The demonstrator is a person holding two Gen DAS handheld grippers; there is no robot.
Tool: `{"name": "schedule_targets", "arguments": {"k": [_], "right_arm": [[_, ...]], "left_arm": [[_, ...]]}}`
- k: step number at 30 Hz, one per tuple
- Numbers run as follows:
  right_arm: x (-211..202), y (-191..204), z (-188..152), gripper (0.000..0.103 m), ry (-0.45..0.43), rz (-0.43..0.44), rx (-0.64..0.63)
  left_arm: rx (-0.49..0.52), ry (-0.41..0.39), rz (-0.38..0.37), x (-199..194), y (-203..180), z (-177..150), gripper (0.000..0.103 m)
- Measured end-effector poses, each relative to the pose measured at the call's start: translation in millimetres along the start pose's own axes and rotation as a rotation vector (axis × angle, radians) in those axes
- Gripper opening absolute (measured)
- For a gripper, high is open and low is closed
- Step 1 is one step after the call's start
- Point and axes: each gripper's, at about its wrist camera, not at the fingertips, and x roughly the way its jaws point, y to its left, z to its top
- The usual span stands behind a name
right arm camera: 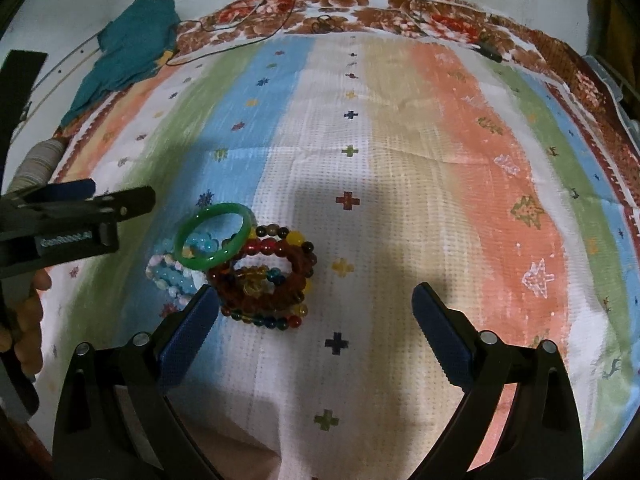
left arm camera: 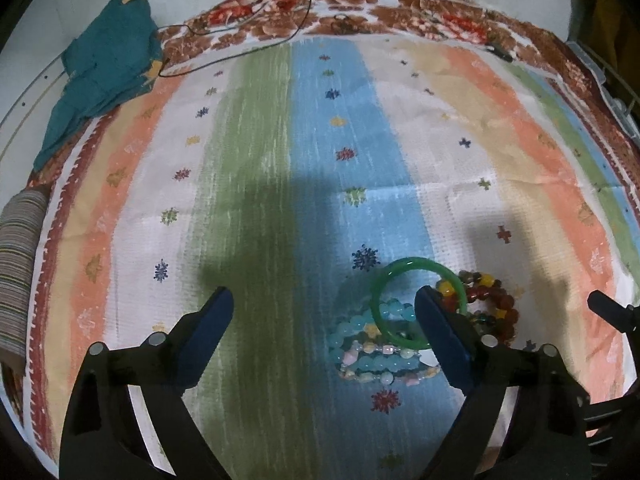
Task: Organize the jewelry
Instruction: 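Move both tools forward toward the pile of bracelets, then close left tool on the green jade bangle while right tool grasps the red beaded bracelet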
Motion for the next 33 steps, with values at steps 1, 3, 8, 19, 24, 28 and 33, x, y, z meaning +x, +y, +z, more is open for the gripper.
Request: {"name": "schedule_targets", "arguments": {"k": [1, 3, 8, 19, 24, 28, 33], "right_arm": [[3, 0, 0, 0.082, 0.009, -0.006, -0.001], [7, 1, 1, 0.082, 0.021, -0.005, 0.001], [18, 1, 2, 0.074, 0.048, 0.004, 0.011], [37, -1, 3, 0.036, 0.117, 0.074, 0.028], [38, 2, 2, 0.023, 0.128, 0.108, 0.023], [41, 3, 1, 0.022, 0.133, 0.118, 0.029], [47, 2, 2, 0.021, 0.141, 0.121, 0.032]], "left_arm": [[0.008, 0.003, 0.000, 2, -1, 0, 0.088], [0.019, 0.013, 0.002, 8, -2, 1, 0.085], [0.026, 0.038, -0.013, 20, -5, 2, 0.079], [0.070, 0.088, -0.040, 44, -19, 1, 0.057], [0.086, 0.113, -0.037, 56, -21, -4, 0.041], [0.102, 0.095, -0.052, 55, -23, -8, 0.033], [0.118, 0.113, -0.029, 59, -28, -11, 0.007]]}}
